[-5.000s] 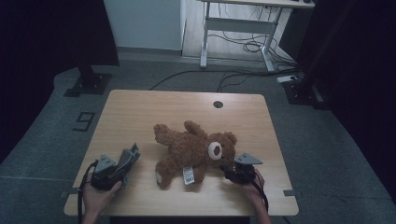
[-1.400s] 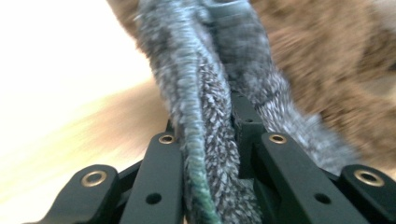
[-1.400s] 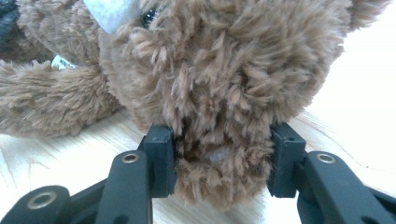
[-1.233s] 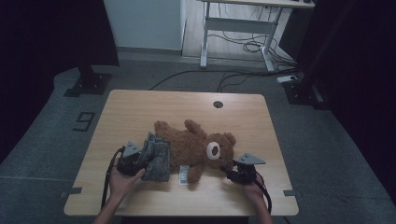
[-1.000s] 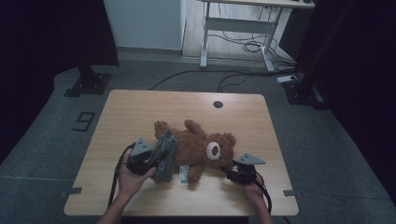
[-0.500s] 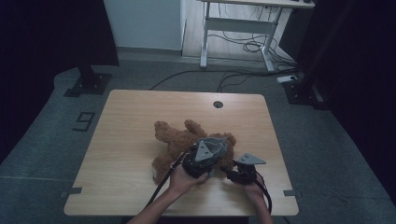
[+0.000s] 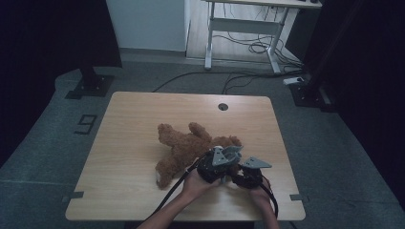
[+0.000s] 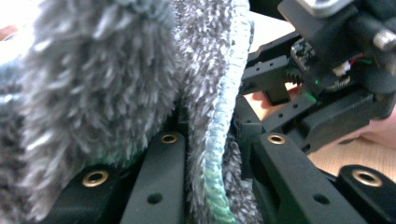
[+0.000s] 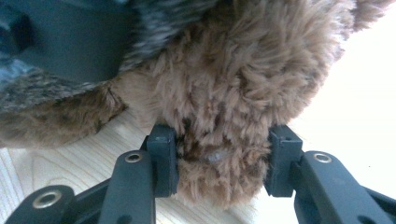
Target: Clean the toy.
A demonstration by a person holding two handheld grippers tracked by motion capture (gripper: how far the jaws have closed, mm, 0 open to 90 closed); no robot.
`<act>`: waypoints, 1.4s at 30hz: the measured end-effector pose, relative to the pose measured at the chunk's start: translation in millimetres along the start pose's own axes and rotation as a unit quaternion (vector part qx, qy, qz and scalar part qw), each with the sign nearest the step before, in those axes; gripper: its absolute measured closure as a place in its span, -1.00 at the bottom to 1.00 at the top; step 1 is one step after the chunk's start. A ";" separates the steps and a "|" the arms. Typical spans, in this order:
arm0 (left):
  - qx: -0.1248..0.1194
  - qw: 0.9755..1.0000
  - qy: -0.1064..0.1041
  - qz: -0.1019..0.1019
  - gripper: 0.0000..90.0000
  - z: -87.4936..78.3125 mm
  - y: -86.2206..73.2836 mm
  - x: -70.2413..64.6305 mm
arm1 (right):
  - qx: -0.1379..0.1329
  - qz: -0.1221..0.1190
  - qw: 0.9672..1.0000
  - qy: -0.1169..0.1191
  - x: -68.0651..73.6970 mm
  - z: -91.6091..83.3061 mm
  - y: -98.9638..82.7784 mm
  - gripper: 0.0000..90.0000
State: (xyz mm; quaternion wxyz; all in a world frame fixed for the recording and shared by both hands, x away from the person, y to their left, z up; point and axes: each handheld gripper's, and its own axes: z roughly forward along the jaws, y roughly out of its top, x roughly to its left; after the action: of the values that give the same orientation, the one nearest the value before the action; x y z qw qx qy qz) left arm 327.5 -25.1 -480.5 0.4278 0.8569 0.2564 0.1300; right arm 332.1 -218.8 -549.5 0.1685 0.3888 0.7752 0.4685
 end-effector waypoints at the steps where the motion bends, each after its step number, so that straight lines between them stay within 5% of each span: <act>1: -0.002 1.000 -0.002 -0.004 0.73 -1.5 -2.3 1.1 | 0.000 0.000 1.000 0.000 0.1 -0.1 0.0 0.23; 6: -0.003 1.000 -0.007 -0.021 0.74 -16.2 -16.1 11.1 | -0.002 0.000 1.000 0.003 -0.9 -0.6 -0.2 0.24; 13: -0.016 0.998 0.033 -0.045 0.73 -52.8 -37.8 40.4 | -0.002 -0.003 1.000 0.005 -2.2 -1.1 -0.3 0.26; 25: -0.036 0.991 0.077 -0.103 0.73 -105.8 -82.3 87.8 | -0.007 0.001 1.000 0.010 -3.2 -1.8 -0.4 0.26; 32: -0.028 0.985 0.120 -0.116 0.72 -121.5 -87.9 112.6 | -0.009 0.003 1.000 0.009 -3.4 -1.8 -0.4 0.26; 37: -0.037 0.987 0.112 -0.114 0.73 -122.1 -84.3 107.3 | -0.009 0.003 1.000 0.009 -3.7 -1.5 -0.2 0.25; 42: -0.054 0.993 0.070 -0.072 0.73 -109.3 -61.6 74.2 | -0.008 0.003 1.000 0.009 -3.9 -1.4 -0.2 0.25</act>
State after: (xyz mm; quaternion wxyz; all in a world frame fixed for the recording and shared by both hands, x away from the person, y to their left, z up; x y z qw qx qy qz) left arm 320.8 119.5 -463.9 0.4628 0.8005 0.3396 0.1722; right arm 333.7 -222.7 -549.3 0.1634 0.3856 0.7716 0.4789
